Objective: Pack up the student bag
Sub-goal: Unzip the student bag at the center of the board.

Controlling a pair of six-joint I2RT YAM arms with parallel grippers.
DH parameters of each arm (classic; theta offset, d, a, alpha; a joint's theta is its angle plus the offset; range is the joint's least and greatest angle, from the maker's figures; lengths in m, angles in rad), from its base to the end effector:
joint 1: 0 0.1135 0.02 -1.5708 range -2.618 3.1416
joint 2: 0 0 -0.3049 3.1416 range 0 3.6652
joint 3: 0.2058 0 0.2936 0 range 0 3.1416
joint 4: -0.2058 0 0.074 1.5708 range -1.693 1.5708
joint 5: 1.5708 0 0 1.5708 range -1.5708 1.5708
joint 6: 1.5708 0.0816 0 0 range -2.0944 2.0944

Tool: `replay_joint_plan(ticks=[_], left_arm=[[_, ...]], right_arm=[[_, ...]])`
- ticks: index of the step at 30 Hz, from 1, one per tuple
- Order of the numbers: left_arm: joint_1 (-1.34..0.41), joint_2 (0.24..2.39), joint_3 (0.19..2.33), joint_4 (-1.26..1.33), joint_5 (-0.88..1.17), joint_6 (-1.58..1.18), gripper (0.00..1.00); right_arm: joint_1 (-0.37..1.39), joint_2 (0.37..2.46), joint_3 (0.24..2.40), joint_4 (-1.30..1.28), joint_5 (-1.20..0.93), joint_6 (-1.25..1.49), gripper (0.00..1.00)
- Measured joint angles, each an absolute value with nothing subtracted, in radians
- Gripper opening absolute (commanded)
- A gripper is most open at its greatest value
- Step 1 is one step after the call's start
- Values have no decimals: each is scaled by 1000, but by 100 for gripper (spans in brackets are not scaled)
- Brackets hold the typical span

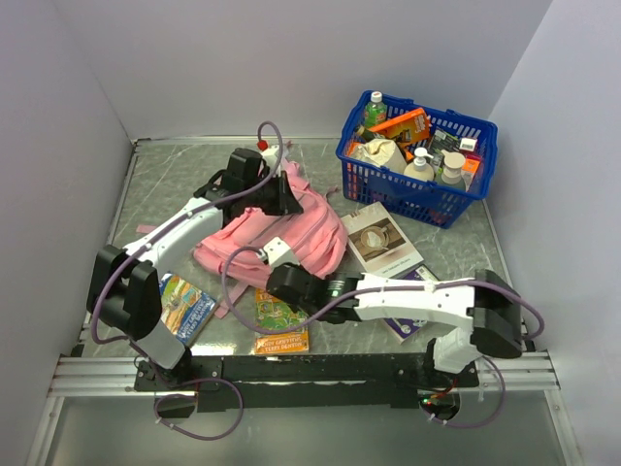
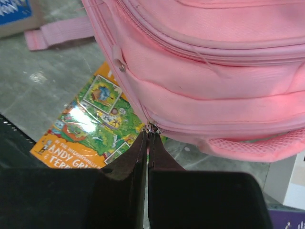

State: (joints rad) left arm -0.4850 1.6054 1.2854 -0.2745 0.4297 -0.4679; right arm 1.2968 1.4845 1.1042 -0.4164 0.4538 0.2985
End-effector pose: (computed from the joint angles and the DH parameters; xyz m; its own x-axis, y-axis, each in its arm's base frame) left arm 0.3778 -0.2375 0.3018 -0.7711 -0.0571 -0.6342 0.4273 0.6920 -0.5819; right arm 0.1388 0.3618 0.2609 -0.4150 -0.4996 -0.7603 -0.6908 0.7169 -0.0940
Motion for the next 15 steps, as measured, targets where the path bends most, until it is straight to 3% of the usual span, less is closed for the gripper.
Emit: replay_joint_plan(ticks=[7,15], left_arm=[[-477,1609,1296,-256,433,-523,1],[-460,1610,1325,-260,473,-548,1]], right_arm=[[1307,1590,1179,-457,457,326,0],[1309,1725,1207,-224,440,200,0]])
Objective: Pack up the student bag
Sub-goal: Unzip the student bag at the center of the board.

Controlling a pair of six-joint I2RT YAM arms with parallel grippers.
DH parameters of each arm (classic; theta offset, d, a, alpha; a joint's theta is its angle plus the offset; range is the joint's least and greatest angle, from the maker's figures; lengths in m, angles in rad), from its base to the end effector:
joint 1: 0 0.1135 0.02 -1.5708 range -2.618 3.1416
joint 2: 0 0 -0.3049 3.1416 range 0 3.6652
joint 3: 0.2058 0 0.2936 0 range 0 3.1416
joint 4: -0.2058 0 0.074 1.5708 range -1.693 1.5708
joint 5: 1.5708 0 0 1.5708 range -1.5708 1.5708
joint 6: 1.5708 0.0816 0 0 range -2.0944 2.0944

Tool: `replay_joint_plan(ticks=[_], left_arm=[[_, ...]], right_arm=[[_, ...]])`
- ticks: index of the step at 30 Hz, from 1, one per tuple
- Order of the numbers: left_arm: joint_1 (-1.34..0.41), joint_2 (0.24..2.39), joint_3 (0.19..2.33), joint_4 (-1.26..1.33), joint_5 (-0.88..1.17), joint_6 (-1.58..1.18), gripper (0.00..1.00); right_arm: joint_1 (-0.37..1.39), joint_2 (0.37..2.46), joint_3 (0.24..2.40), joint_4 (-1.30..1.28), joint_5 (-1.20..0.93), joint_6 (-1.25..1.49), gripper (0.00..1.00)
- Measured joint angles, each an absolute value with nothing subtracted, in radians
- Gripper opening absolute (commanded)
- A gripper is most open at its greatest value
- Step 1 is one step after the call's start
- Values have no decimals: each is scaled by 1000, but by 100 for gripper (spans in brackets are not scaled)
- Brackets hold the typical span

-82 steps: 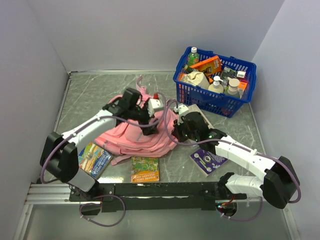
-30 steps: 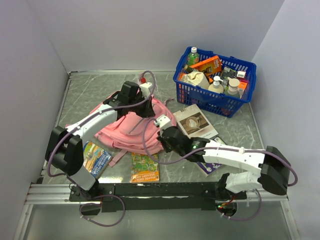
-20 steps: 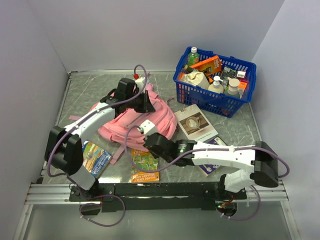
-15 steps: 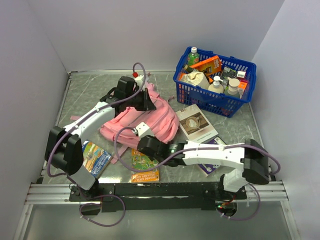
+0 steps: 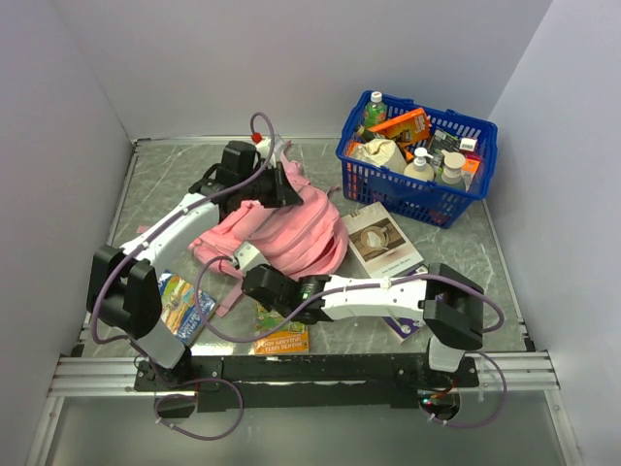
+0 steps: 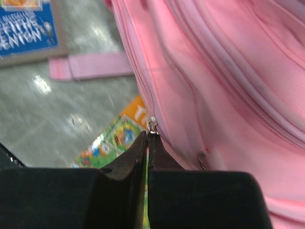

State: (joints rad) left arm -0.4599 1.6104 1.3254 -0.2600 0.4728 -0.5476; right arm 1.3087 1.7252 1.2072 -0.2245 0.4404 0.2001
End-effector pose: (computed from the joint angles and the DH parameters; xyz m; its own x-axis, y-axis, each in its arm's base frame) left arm 0.3869 -0.2331 0.3189 -0.7840 -0.1289 -0.6072 0.3935 0.6534 -0.6468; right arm 0.1515 0.4306 0.2247 -0.3292 -0.5331 -0.7794 -0.7417 0.6568 -0.1360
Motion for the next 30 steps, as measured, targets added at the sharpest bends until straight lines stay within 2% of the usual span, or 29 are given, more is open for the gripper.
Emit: replay_joint_plan(ticks=[5,8,9,10,12,15,16,17,18,30], left_arm=[[-438,1610,1356,-278,485,-529,1],[-435,1610,1387,-319,485,-489,1],[-435,1610,1397,-336,485,-473,1],[-435,1609,1404,-351,486,-460,1],[-435,1605,1420,-388,493,-423,1],[-435,1596,1437,-427,506,-350,1],[-435,1591,1439,-435,511,-323,1],[-435,1583,1439,-440,517,-294,1],[-435,1576,1439,-446,523,-265,1],[-366,1520,1450,-625,592,147,1]], right_arm=[[1283,1725,1158,-49,377,120,1],[1276,1728,1136,38,334,74,10],[1274,1738,1137,78,315,50,16],[1272,1748,1137,110,303,36,26],[1271,1779,1141,179,278,4,34],[1273,1806,1137,221,255,-14,52],[1274,1800,1121,239,248,-17,72],[1275,1784,1103,251,245,-15,83],[1278,1757,1074,260,244,-10,100],[1251,1134,669,172,295,248,100]])
